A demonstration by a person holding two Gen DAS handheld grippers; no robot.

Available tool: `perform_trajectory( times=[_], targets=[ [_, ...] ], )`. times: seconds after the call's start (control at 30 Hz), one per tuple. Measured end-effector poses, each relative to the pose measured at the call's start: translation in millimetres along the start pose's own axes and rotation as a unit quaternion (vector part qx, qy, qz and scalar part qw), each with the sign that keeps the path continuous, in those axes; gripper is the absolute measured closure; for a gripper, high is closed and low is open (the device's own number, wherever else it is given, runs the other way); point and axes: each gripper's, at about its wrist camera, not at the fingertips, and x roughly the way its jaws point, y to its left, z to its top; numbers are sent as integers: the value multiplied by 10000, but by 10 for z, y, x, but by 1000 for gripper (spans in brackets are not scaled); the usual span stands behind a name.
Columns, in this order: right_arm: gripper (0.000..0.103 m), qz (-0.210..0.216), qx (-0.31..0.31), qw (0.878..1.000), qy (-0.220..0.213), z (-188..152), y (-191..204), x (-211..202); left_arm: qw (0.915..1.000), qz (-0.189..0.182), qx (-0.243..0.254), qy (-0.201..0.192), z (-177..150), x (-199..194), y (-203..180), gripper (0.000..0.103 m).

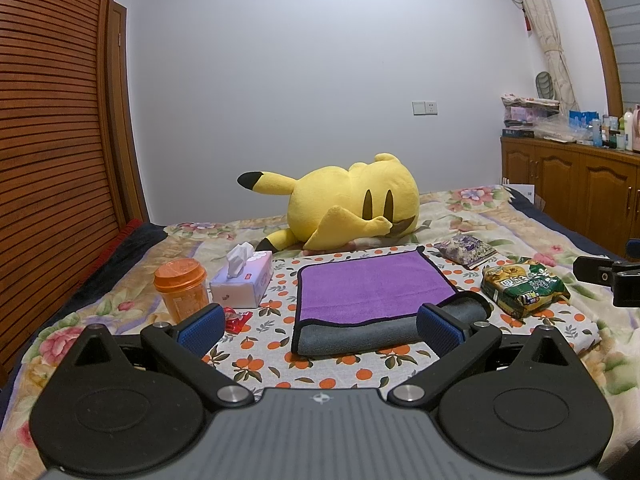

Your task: Fold towel

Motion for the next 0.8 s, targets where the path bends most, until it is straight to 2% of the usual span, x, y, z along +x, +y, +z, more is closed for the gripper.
perform_trajectory(
  times=[0.8],
  targets=[
    [0, 28, -43, 10000, 35, -18, 19, 12, 9999, -31, 88, 102, 0, 9, 12, 0]
  ],
)
